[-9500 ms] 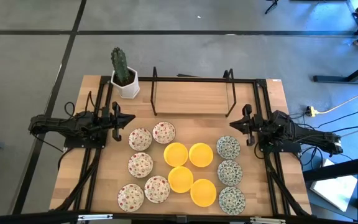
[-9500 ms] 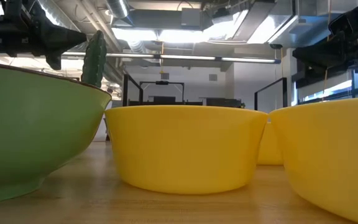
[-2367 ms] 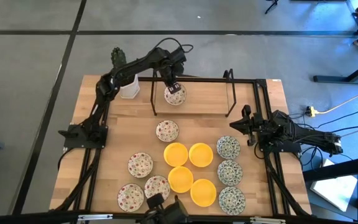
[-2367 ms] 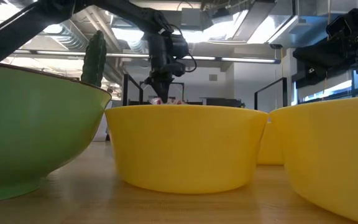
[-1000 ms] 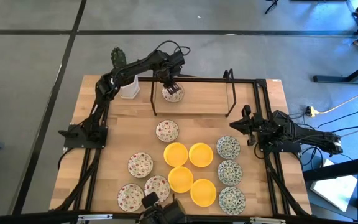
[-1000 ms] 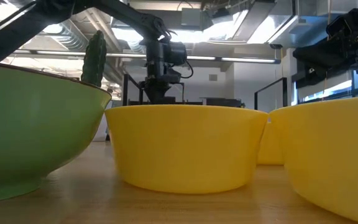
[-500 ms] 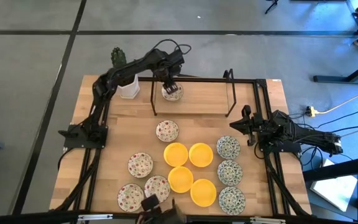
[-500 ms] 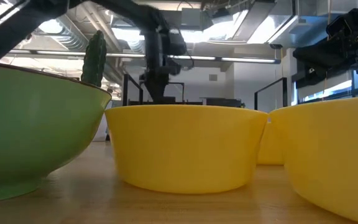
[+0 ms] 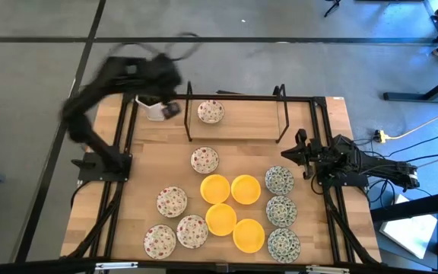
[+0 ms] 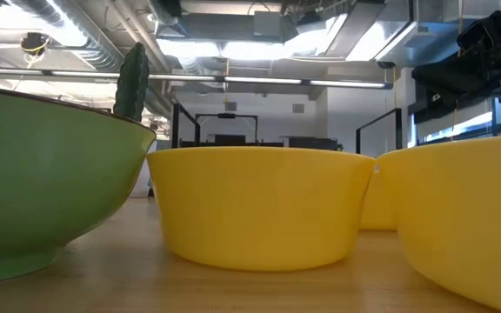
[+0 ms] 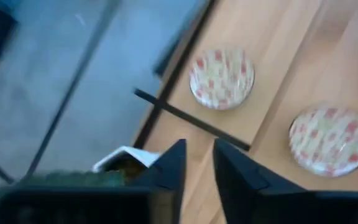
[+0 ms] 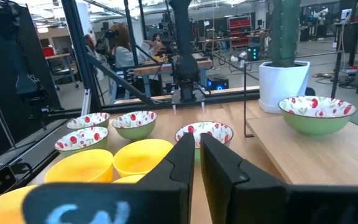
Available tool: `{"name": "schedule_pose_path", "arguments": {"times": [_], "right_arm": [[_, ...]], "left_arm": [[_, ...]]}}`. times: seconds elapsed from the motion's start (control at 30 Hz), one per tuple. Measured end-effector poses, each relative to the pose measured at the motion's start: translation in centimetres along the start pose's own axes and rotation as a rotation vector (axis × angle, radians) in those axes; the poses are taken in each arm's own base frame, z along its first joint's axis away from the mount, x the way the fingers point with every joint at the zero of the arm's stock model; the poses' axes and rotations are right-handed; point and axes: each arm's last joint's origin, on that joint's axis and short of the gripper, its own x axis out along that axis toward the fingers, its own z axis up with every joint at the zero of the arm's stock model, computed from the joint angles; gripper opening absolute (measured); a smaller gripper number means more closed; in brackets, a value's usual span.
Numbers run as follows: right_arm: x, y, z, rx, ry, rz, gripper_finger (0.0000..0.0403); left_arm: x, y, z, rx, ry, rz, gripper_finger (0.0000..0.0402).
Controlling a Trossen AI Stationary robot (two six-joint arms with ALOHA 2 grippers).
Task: Pick & Place Mini bowls
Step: Put the white blue patterned bowl on the shelf
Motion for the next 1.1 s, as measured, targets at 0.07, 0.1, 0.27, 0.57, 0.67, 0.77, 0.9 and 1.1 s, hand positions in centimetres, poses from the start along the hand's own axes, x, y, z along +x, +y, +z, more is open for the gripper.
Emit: {"name": "schedule_pose_path", "arguments": {"times": [0.07, 0.1, 0.27, 0.57, 0.67, 0.77, 0.9, 1.1], "right_arm": [[0.0, 0.0, 0.0, 0.000, 0.000, 0.000, 0.0029], [0.0, 0.0, 0.0, 0.000, 0.000, 0.000, 0.0029], [0.0, 0.0, 0.0, 0.000, 0.000, 0.000, 0.0029], [0.0, 0.0, 0.0, 0.000, -0.001, 0.000, 0.0029], [0.0, 0.0, 0.0, -0.001, -0.003, 0.000, 0.0029], [0.0, 0.0, 0.0, 0.004, -0.002, 0.000, 0.0029], [0.0, 0.0, 0.0, 0.004, -0.002, 0.000, 0.0029], [0.0, 0.0, 0.0, 0.007, -0.001, 0.001, 0.0029]], "left_arm": [[-3.7, 0.4, -2.3, -0.055, -0.093, -0.026, 0.0026], [-5.3, 0.8, -3.6, -0.081, -0.138, -0.040, 0.0013], [-9.8, 2.1, -10.2, -0.227, -0.287, -0.048, 0.0002], [-2.7, -1.4, -18.0, -0.259, -0.584, -0.245, 0.0001], [1.0, -4.4, -19.0, -0.074, -0.777, -0.403, 0.0002], [3.8, -6.7, -19.5, -0.001, -1.016, -0.499, 0.0001], [6.4, -8.2, -20.3, 0.095, -1.136, -0.451, 0.0002], [7.1, -7.1, -21.6, 0.168, -1.131, -0.337, 0.0002]]}}
